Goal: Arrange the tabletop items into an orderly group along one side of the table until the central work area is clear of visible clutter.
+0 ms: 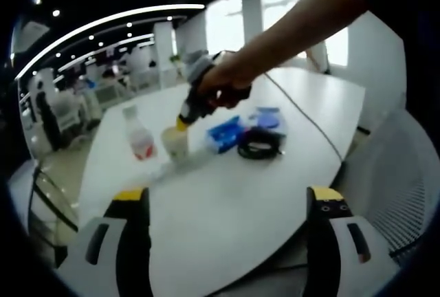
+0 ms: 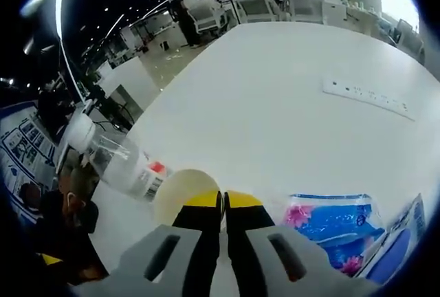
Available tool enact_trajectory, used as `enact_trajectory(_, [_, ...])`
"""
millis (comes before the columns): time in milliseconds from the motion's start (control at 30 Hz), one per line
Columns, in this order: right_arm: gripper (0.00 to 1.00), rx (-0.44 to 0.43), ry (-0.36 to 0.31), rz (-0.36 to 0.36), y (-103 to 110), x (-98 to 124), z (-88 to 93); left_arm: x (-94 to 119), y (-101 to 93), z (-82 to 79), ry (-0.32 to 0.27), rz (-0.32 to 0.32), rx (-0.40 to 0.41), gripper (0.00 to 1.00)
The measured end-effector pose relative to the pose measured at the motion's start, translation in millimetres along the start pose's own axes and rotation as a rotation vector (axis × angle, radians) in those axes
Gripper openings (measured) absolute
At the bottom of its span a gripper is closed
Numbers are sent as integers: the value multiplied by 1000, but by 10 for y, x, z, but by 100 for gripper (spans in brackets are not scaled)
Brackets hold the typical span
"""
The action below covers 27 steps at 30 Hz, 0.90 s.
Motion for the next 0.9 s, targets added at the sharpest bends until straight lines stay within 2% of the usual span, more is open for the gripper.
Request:
enact_trajectory(467, [4,-11,-6,-1,-5,10,-11,-6,1,-16,-1,-6,-4,90])
enact_trajectory(667, [12,-52,-45,-32,36,24,-53,-6,4,-22,-6,-8,-1,90])
enact_trajectory(900, [24,-39,-89,-65,118,94,-116,-8,10,-21,-10,-8,1,90])
Point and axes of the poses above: the point that each gripper's makers call its tool centre point, and the gripper's own axes: x roughly backward along the fingers, y roughly to its left, z roughly out of its underside, the point moved 6 cm from there along x, roughly backward along the fingers, and after that the axes turned 10 degrees about -z, right-handed, at the moved point
